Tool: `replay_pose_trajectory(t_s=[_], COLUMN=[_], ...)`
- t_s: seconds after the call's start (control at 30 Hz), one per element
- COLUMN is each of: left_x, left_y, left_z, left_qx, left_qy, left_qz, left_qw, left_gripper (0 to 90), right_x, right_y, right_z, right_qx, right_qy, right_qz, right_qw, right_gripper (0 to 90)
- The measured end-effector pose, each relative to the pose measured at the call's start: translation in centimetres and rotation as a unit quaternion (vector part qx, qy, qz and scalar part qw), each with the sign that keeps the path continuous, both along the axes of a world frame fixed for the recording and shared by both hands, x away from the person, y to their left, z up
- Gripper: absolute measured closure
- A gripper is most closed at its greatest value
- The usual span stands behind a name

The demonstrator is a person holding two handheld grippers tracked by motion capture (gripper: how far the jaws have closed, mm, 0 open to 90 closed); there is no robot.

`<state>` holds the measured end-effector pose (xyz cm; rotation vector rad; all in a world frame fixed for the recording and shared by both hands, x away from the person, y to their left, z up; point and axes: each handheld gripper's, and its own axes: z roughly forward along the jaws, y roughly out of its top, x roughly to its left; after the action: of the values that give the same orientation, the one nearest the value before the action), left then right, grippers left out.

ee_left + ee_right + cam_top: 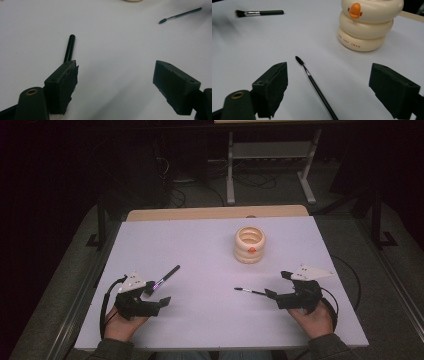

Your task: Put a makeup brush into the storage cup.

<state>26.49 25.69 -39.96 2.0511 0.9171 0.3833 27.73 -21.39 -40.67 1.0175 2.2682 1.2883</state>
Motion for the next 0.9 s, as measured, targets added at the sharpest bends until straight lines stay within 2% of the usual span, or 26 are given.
replay_pose_trajectory(t_s=[0.03,0.1,0.23,0.53,0.77,0.9], left_x=[0.0,0.2,0.4,0.7,1.1,1.3], left_y=[0.0,-0.2,-0.2,-0.5,-0.7,-0.7], left_z=[0.0,0.1,0.2,0.6,1.6,2.1], left_qx=[0.000,0.016,0.002,0.000,0.024,0.028], left_qy=[0.000,-0.003,-0.004,0.001,0.004,0.009], left_qz=[0.000,-0.007,-0.003,-0.007,-0.021,-0.023], left_qw=[1.0000,0.9998,1.0000,1.0000,0.9995,0.9993], left_gripper=[19.2,19.3,19.3,19.6,19.8,19.8], right_x=[0.0,0.0,-0.1,-0.1,-0.1,-0.1], right_y=[-0.1,-0.2,-0.5,-1.1,-0.8,-0.8], right_z=[0.0,-0.1,-0.2,-0.2,-0.2,-0.1], right_qx=[0.003,0.007,0.013,0.020,0.013,0.013], right_qy=[0.002,0.005,0.006,0.011,0.012,0.012], right_qz=[0.000,0.002,0.001,-0.003,0.005,0.007], right_qw=[1.0000,1.0000,0.9999,0.9997,0.9998,0.9998], right_gripper=[14.7,14.7,14.7,14.7,14.9,15.0])
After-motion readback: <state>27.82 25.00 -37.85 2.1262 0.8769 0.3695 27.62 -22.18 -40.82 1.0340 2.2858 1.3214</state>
